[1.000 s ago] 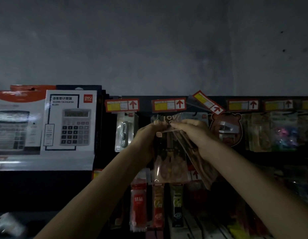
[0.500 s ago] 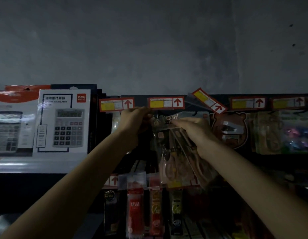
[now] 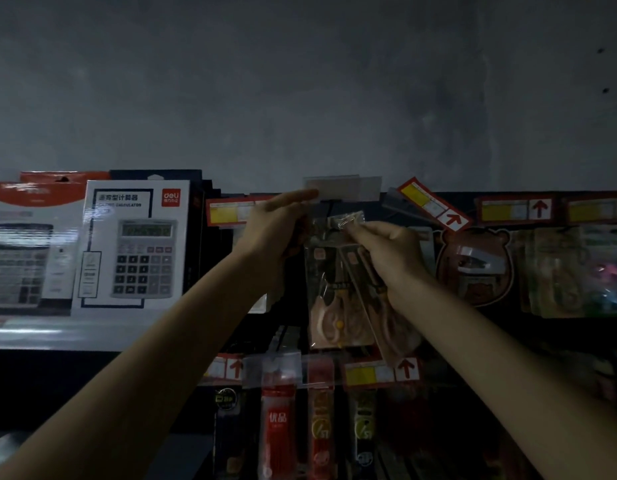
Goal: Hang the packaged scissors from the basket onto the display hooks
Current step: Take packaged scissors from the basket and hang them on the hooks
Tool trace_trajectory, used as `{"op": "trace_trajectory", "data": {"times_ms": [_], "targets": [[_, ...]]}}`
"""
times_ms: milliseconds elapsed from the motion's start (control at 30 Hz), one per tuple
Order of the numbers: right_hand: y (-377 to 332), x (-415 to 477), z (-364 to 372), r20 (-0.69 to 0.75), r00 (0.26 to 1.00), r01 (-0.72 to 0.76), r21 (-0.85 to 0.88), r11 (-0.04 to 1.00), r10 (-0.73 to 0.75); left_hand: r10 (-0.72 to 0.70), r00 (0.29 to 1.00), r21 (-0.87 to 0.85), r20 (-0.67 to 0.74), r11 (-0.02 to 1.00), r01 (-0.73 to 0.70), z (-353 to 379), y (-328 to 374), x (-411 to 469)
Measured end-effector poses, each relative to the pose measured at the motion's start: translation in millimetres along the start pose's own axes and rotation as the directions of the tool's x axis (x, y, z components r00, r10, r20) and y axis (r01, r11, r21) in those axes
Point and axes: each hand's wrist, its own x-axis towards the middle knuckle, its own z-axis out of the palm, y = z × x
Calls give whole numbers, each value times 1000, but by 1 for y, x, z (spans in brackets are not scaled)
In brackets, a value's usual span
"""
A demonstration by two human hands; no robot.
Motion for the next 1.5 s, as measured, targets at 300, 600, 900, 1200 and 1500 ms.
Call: {"op": "trace_trajectory", "data": {"times_ms": [300, 600, 900, 1200, 1500], "targets": [[7, 17, 12, -69, 998, -11, -10, 1000, 11, 190, 982, 227, -21, 957, -180, 12, -9, -10], [16, 32, 19, -139, 990, 25, -56, 998, -33, 267, 964, 261, -5, 930, -257, 10, -27, -2], [14, 34, 21, -162, 987, -26, -112, 993, 8, 318, 948, 327, 2, 896, -301, 14, -34, -7], [20, 39, 24, -234, 971, -72, -131, 989, 40, 386, 922, 440, -9, 830, -343, 12, -50, -21], [18, 36, 25, -253, 966, -96, -164, 982, 52, 315, 939, 385, -137, 890, -242, 16, -93, -16]]}}
